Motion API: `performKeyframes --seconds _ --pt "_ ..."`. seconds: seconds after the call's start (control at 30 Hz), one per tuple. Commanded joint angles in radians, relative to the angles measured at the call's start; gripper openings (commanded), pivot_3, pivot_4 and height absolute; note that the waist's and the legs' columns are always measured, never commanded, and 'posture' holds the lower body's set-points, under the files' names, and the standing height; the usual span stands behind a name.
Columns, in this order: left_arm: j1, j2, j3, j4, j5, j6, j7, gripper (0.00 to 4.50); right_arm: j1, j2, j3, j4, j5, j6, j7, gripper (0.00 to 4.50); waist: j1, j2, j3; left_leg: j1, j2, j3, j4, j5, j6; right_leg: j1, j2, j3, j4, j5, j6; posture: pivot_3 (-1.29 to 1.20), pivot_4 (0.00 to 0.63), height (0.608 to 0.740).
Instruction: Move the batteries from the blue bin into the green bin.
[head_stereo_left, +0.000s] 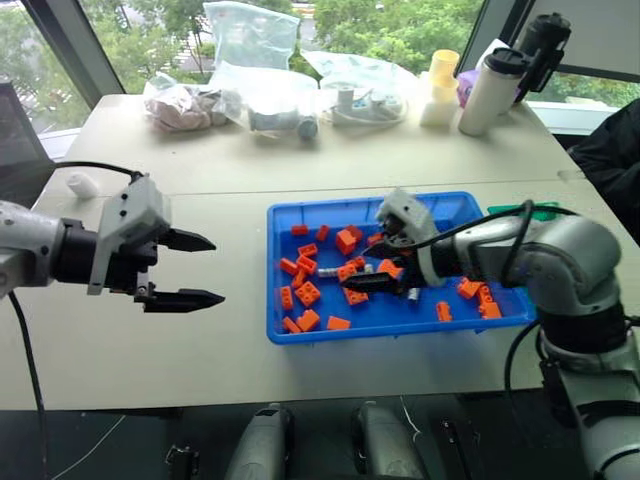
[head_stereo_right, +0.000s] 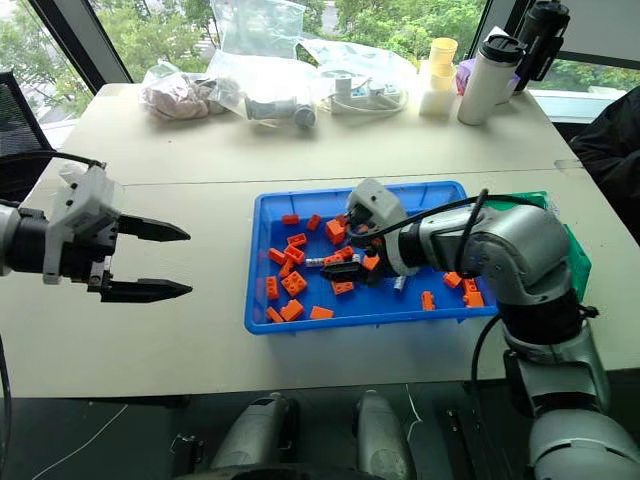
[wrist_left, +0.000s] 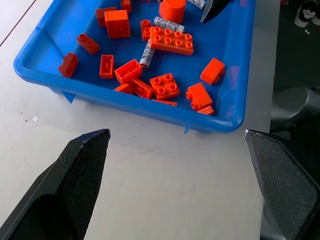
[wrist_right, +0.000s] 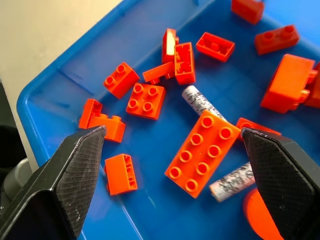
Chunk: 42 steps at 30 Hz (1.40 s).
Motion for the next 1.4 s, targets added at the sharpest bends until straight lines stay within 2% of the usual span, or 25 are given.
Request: performKeyframes --seconds 0.03,0.33,0.87,0.97,1.07,1.4 --pt "0.005 -0.011 0.036 -0.051 -0.011 0.004 0.033 4.50 0.005 0.068 -0.018 -0.029 -0.048 0.049 -0.132 4.48 -0.003 0.000 0.000 0.000 0.000 0.000 0.000 0.000 0.000 0.000 0.000 0.000 0.000 0.000 0.000 0.00 0.150 0.740" --pt "0.005 -0.050 -0.017 -0.039 0.029 -0.032 0.070 4.50 0.041 0.137 -0.015 -0.021 -0.039 0.050 -0.283 4.48 -0.008 0.000 0.000 0.001 0.000 0.000 0.000 0.000 0.000 -0.001 0.003 0.000 0.004 0.000 0.000 0.00 0.150 0.740" --pt "-0.010 -0.084 -0.052 -0.028 0.077 -0.057 0.078 4.50 0.076 0.162 0.059 0.005 -0.011 0.050 -0.327 4.48 -0.010 0.000 0.000 0.002 0.000 0.000 0.000 0.000 0.000 -0.001 0.004 0.000 0.006 0.000 0.000 0.00 0.150 0.740" --pt "-0.007 -0.089 -0.053 -0.028 0.081 -0.060 0.082 4.50 0.078 0.163 0.070 0.009 -0.025 0.050 -0.325 3.65 -0.010 0.000 0.000 0.002 0.000 0.000 0.000 0.000 0.000 -0.001 0.004 0.000 0.006 0.000 0.000 0.00 0.150 0.740" --pt "-0.004 -0.094 -0.051 -0.029 0.083 -0.060 0.087 4.50 0.068 0.164 0.063 0.012 -0.038 0.050 -0.325 2.27 -0.009 0.000 0.000 0.002 0.000 0.000 0.000 0.000 0.000 -0.001 0.004 0.000 0.006 0.000 0.000 0.00 0.150 0.740" --pt "-0.016 -0.106 -0.069 -0.017 0.101 -0.071 0.087 4.50 0.064 0.166 0.037 -0.007 -0.033 0.050 -0.320 2.27 -0.009 0.000 0.000 0.002 0.000 0.000 0.000 0.000 0.000 -0.001 0.004 0.000 0.007 0.000 0.000 0.00 0.150 0.740"
